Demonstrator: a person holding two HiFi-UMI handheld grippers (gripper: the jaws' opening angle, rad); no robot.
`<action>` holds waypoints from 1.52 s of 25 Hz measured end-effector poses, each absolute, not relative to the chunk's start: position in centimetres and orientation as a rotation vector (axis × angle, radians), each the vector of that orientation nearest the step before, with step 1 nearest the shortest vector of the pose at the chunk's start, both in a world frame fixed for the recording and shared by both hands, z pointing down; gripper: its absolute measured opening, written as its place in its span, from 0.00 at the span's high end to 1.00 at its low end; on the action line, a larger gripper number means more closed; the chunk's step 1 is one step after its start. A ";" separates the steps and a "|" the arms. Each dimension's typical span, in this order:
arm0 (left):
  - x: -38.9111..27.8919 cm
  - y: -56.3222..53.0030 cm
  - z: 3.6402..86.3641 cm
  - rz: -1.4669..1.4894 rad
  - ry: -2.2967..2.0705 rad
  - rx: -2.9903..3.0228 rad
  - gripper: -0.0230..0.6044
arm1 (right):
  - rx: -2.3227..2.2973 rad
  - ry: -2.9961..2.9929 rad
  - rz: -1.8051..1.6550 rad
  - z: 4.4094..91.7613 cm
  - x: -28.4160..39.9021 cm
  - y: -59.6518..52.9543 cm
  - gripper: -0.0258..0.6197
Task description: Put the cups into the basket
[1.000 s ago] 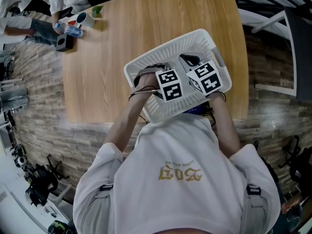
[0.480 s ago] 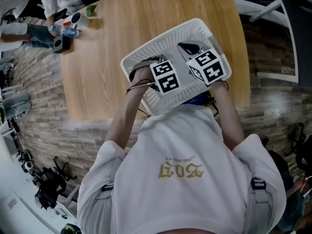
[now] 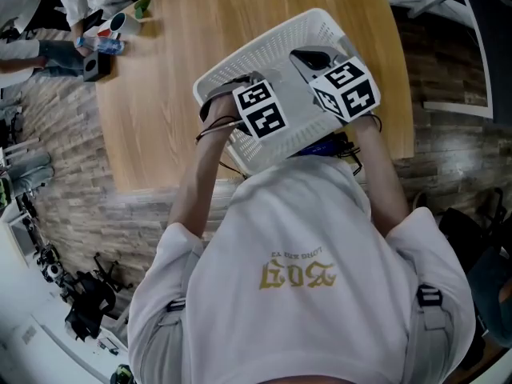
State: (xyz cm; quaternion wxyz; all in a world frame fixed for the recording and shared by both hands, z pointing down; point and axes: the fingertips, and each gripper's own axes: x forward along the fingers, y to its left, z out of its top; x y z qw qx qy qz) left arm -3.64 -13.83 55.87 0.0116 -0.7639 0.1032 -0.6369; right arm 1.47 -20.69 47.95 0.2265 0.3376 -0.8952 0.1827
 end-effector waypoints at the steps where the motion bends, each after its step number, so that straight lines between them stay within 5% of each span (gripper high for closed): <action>1: -3.8 -13.9 55.7 -1.985 0.332 -2.380 0.87 | 0.934 -2.471 0.512 47.9 1.5 -20.6 0.94; 38: -5.2 -16.2 49.5 -1.540 0.937 -2.753 0.95 | 0.972 -2.534 0.485 46.7 1.5 -18.5 0.94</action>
